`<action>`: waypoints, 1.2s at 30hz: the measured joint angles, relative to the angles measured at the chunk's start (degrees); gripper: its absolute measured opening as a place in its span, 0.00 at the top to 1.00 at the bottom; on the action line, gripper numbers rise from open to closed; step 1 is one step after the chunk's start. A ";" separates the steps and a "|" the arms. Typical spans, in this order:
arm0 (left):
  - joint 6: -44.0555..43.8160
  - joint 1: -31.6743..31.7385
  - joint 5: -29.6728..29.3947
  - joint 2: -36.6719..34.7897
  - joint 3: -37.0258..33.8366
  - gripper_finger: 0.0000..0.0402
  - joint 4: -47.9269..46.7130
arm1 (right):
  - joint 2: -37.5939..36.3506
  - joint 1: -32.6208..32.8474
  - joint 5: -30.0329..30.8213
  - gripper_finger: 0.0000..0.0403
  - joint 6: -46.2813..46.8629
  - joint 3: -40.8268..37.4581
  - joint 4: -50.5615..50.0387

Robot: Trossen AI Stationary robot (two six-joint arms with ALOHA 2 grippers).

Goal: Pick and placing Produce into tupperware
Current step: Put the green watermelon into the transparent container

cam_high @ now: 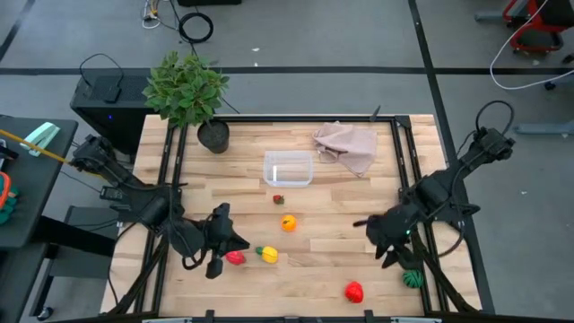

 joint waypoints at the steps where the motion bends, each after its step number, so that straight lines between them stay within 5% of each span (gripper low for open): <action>1: -0.24 -0.33 0.00 0.00 0.00 0.92 -1.24 | 0.95 0.65 -0.24 0.60 0.84 0.00 -0.02; 14: -0.17 -1.67 0.01 0.00 0.00 0.97 -9.81 | 12.45 3.90 -5.42 0.52 9.03 0.00 -1.70; 24: -1.86 -1.54 0.01 0.00 0.00 0.93 -16.09 | 19.18 4.07 -8.99 0.52 2.46 0.00 -9.06; 36: -2.57 -1.54 0.02 0.00 0.00 0.97 -16.64 | 21.79 4.35 -15.40 0.41 4.43 -4.20 -10.62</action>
